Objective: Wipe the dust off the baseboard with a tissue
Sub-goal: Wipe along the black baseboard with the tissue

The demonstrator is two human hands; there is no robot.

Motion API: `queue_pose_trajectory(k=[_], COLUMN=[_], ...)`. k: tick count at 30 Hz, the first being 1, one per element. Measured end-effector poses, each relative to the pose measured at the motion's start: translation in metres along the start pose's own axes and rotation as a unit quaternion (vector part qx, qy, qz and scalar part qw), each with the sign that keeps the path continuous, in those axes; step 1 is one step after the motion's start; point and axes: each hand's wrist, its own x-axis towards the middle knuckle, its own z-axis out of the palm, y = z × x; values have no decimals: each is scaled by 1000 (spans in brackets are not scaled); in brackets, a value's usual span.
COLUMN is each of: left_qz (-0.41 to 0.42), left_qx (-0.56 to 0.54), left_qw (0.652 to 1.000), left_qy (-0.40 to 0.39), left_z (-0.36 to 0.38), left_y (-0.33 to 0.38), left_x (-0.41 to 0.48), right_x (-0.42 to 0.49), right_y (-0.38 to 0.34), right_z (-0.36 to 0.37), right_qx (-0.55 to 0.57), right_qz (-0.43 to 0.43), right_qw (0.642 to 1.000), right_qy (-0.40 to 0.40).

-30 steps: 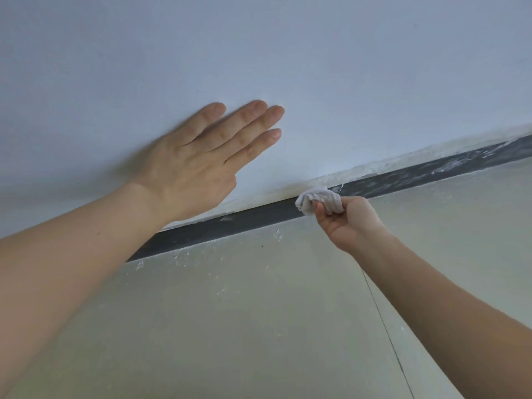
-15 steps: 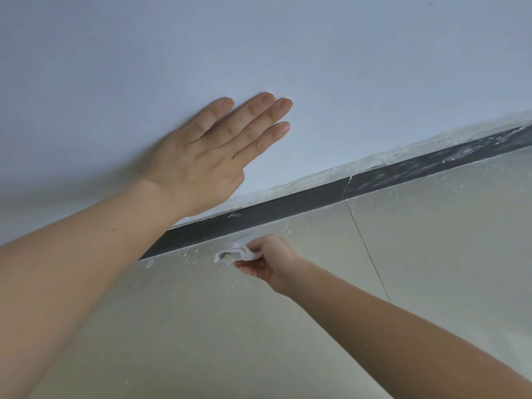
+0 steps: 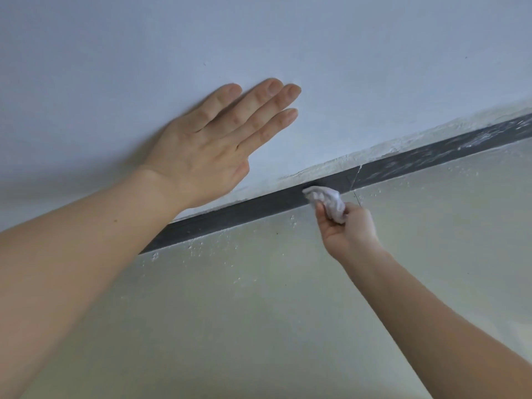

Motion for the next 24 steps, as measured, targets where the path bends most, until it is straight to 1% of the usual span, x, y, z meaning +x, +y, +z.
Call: queue_pose_trajectory(k=[2, 3, 4, 6, 8, 9, 11, 13, 14, 16, 18, 20, 23, 24], left_qz=[2, 2, 0, -4, 1, 6, 14, 18, 19, 18, 16, 18, 25, 26], left_qx=[0, -1, -2, -5, -9, -13, -25, -34, -36, -37, -31, -21, -5, 1], left_qw=[1000, 1000, 1000, 1000, 1000, 1000, 999, 999, 999, 999, 999, 999, 999, 999], left_qy=[4, 6, 7, 7, -1, -7, -18, -27, -30, -33, -34, -32, -30, -28], left_z=[1, 1, 1, 1, -2, -3, -6, -7, -8, -8, -8, -7, -6, -5], left_y=[1, 2, 2, 1, 0, 0, -1, 0, 0, 0, -1, -1, -1, -1], left_x=[0, 0, 0, 0, 1, 1, 0, 0, 0, 1, 0, 0, -1, -1], right_x=[1, 1, 2, 2, 2, 3, 4, 7, 10, 19, 24, 24, 26, 27], right_y=[-15, -14, -6, 21, 58, 78, 115, 142, 150, 156, 152, 143, 121, 108], right_z=[-17, -22, -22, -14, -2, 4, 14, 25, 31, 39, 42, 42, 37, 33], right_qx=[-53, -96, -136, -205, -277, -306, -343, -371, -372, -337, -259, -195, -133, -121], right_qz=[-15, -8, 4, 41, 89, 114, 159, 169, 166, 159, 178, 190, 159, 136], right_qw=[996, 992, 987, 977, 956, 943, 922, 905, 905, 921, 943, 955, 973, 978], right_qy=[72, 85, 81, 30, -42, -65, -90, -120, -126, -116, -110, -120, -102, -101])
